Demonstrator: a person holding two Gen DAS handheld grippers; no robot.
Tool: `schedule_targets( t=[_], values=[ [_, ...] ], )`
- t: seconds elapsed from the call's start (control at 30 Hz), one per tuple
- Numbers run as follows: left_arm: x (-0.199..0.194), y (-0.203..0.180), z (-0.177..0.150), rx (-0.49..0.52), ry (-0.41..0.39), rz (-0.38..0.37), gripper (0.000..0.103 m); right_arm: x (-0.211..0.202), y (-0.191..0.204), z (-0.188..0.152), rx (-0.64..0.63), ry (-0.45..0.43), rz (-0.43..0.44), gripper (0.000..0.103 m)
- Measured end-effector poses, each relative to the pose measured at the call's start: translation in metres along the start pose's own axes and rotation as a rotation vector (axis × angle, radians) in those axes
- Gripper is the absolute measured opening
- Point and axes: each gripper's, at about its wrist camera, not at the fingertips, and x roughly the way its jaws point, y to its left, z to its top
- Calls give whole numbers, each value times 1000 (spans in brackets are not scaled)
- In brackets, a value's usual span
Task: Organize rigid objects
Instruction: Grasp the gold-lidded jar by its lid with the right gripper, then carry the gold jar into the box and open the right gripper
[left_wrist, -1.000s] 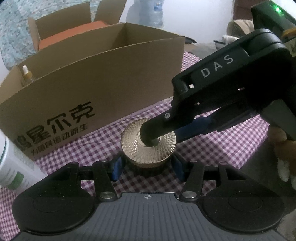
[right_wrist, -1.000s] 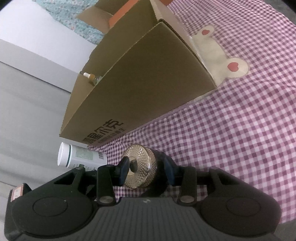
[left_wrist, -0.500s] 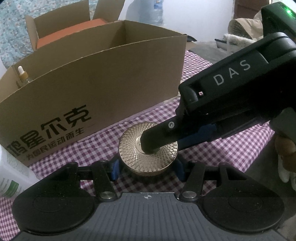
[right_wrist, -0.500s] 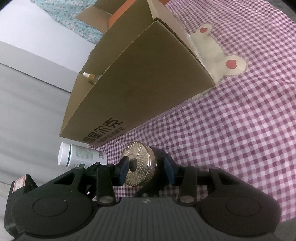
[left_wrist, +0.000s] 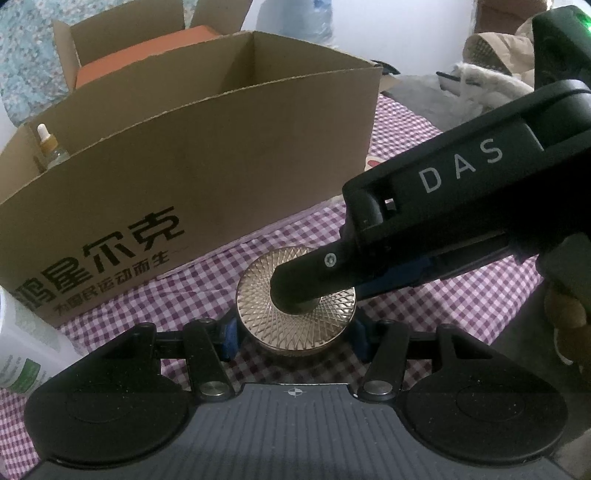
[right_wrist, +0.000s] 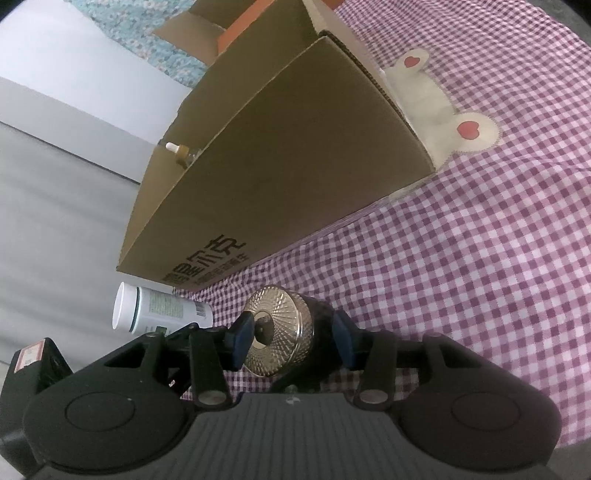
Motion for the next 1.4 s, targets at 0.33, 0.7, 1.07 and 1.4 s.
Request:
schedule_targets(
  t=[0.33, 0.7, 1.07, 1.4],
  values=[
    [-17, -2, 5, -11, -5, 25, 56, -2, 12, 2, -19, -2, 17, 49],
    [-42, -8, 5, -22, -35, 49, 56, -13, 29, 0, -57, -21, 35, 49],
    [-67, -13, 3, -17, -70, 68, 56, -29, 43, -9, -90, -50, 49, 49],
    [-87, -11, 12, -13, -116, 81, 56, -46, 63, -12, -132, -90, 58, 49]
  ],
)
